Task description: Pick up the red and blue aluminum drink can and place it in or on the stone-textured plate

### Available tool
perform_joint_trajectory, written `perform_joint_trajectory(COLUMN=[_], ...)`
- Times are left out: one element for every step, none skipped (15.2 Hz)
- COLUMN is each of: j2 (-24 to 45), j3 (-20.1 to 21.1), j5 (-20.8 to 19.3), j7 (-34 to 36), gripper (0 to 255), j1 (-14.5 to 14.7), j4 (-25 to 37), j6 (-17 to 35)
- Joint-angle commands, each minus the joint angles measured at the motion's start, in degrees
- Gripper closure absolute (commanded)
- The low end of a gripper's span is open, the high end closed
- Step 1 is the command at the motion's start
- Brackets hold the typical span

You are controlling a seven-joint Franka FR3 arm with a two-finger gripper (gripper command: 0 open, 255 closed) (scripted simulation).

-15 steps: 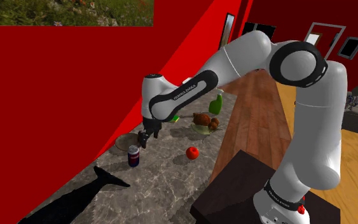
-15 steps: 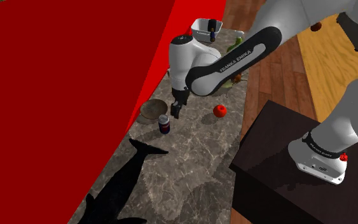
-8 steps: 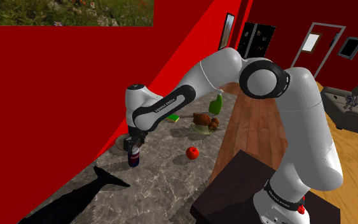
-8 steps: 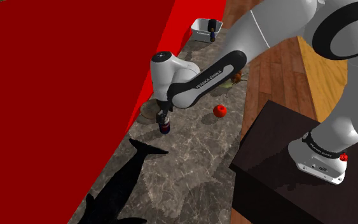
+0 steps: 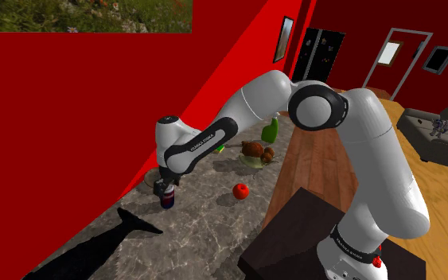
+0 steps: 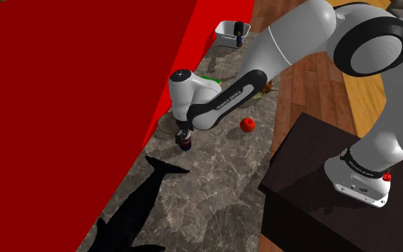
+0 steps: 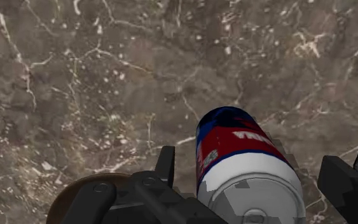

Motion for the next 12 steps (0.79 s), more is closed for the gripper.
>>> perform_joint_trajectory(j2=[0.29,0.30,0.30,0.30,0.30,0.30,0.29,0.29,0.29,0.29,0.29,0.30], j3=[-0.05,-0.05,-0.05,-0.05,-0.05,-0.05,-0.05,-0.05,-0.05,-0.05,-0.05,-0.05], j5=[-0.06,-0.06,-0.06,-0.06,-0.06,-0.06,-0.06,-0.06,-0.06,-0.06,-0.06,-0.05], j7=[0.05,0.05,0.05,0.05,0.05,0.05,0.05,0.05,0.05,0.05,0.05,0.04], gripper=[0,0,0,0,0,0,0,255,255,255,255,255], j1=[0.04,0.04,0.04,0.04,0.04,0.04,0.04,0.04,0.04,0.04,0.04,0.03], j4=[-0.01,-0.01,-0.01,-0.01,-0.01,-0.01,-0.02,-0.02,-0.02,-0.02,-0.01,0.01], j6=[0.34,0.34,0.34,0.34,0.34,0.34,0.33,0.33,0.33,0.33,0.32,0.32])
